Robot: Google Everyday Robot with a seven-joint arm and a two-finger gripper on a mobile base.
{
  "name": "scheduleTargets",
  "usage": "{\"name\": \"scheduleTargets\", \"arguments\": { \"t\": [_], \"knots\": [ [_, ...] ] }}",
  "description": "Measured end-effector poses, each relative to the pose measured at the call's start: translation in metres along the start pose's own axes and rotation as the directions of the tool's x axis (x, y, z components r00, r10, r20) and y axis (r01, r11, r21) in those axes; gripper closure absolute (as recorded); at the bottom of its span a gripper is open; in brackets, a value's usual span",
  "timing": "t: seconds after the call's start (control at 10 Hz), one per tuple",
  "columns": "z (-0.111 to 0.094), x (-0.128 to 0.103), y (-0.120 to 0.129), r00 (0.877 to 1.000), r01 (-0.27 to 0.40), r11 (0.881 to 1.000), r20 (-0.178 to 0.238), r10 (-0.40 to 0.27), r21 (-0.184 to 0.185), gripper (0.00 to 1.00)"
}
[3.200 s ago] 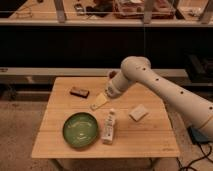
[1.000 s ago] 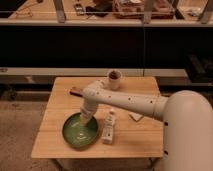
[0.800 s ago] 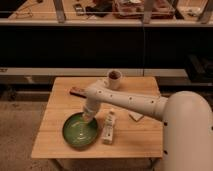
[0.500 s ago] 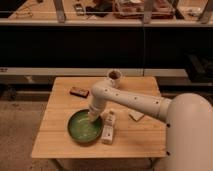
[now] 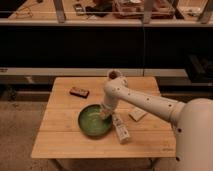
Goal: Push the ceramic bowl across the table
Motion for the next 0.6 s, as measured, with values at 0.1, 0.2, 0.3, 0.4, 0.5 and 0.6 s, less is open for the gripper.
{"name": "scheduleTargets", "arguments": {
  "t": [0.1,0.2,0.3,0.4,0.5,0.6],
  "knots": [
    [-0.002,-0.009,0.011,1.0,-0.021,1.0,0.006,0.021,-0.012,1.0],
    [-0.003,-0.014,0.018,0.999,-0.036,0.999,0.01,0.036,-0.019,1.0],
    [-0.005,-0.021,0.027,0.998,-0.055,0.998,0.014,0.055,-0.031,1.0],
    [-0.011,-0.027,0.038,0.997,-0.078,0.996,0.011,0.078,-0.046,1.0],
    [-0.015,-0.03,0.046,0.996,-0.092,0.994,0.007,0.092,-0.056,1.0],
    [-0.019,-0.035,0.054,0.994,-0.106,0.992,0.006,0.107,-0.068,1.0]
  ]
}}
